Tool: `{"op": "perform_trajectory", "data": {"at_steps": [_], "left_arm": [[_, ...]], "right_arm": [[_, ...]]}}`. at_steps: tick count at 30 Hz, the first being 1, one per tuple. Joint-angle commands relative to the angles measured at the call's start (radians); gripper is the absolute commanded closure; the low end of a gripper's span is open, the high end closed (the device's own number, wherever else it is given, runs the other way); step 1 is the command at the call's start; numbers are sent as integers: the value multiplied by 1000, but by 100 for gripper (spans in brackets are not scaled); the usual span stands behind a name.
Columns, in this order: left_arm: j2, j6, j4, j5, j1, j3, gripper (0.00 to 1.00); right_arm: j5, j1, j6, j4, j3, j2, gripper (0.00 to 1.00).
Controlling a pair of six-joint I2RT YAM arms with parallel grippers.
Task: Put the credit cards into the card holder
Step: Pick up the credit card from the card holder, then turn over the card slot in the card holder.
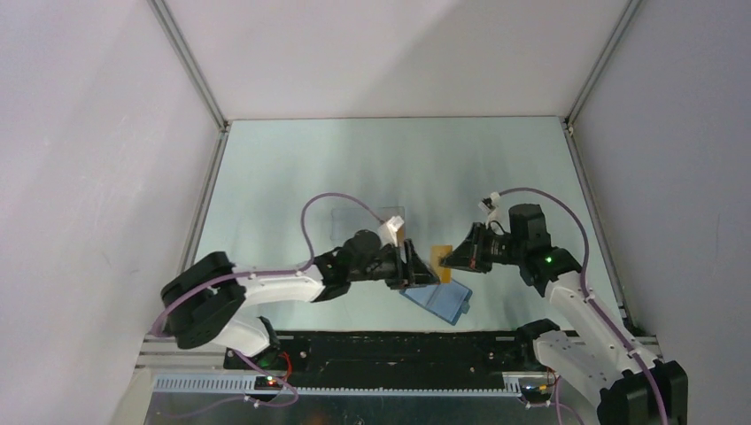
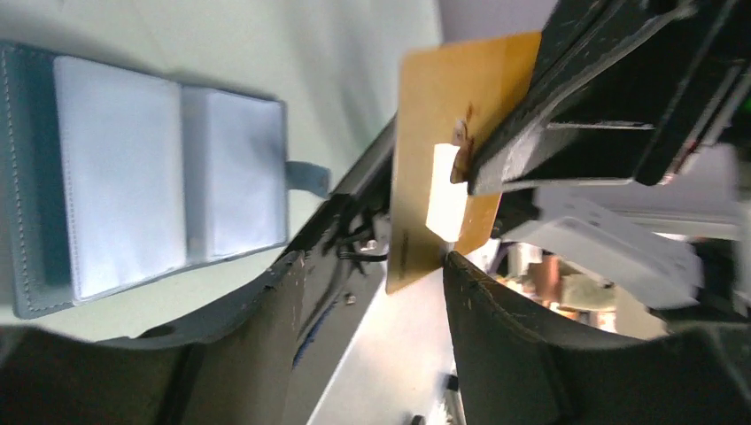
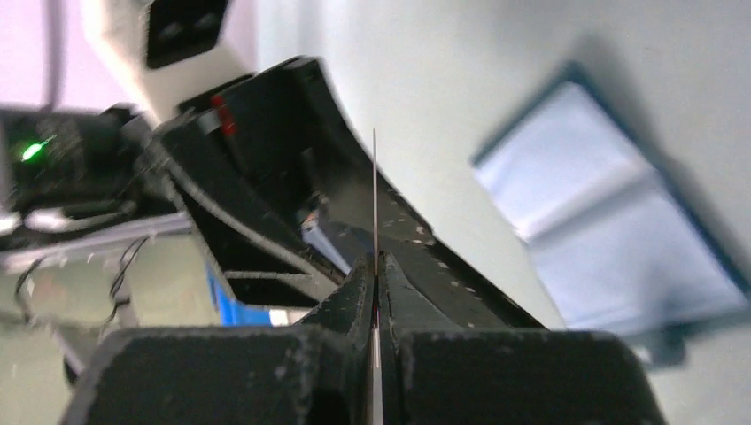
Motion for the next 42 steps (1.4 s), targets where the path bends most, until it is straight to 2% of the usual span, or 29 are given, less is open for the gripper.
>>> {"op": "perform_trajectory", "data": {"at_steps": [1,5,7,14,20,29,35,37,41,42], "left_arm": [[87,169,-311,-125,-74,171,37],[181,308,-658,-277,-160,368,30],[224,361,-737,-339,-198,444,26],[344,445,-855,-436,-265,593,18],[438,459,-978,-516,-290,706,17],[543,502,-1030,-494,-319,814,26],[615,509,-1097,-488,-329,892,32],[652,503,-1127,-490,-330,919,36],[701,484,-1191,-511,-329,967,54],[705,479,-1197,-514,-326,977,62]], "right_arm": [[261,-45,-134,-306,7,-43,100],[431,-81,-117,-369,-7,-63,100],[467,-92,-94,-365,-19,-75,100],[543,-158,-54,-374,-28,-89,100],[445,-271,-82,-346,-39,-72,100],[364,-348,-117,-332,-52,-49,100],[338,-356,-122,-324,-58,-37,100],[331,-356,-123,-321,-59,-33,100],[311,-358,-128,-316,-60,-19,100],[308,-358,-130,-317,-60,-18,100]]}}
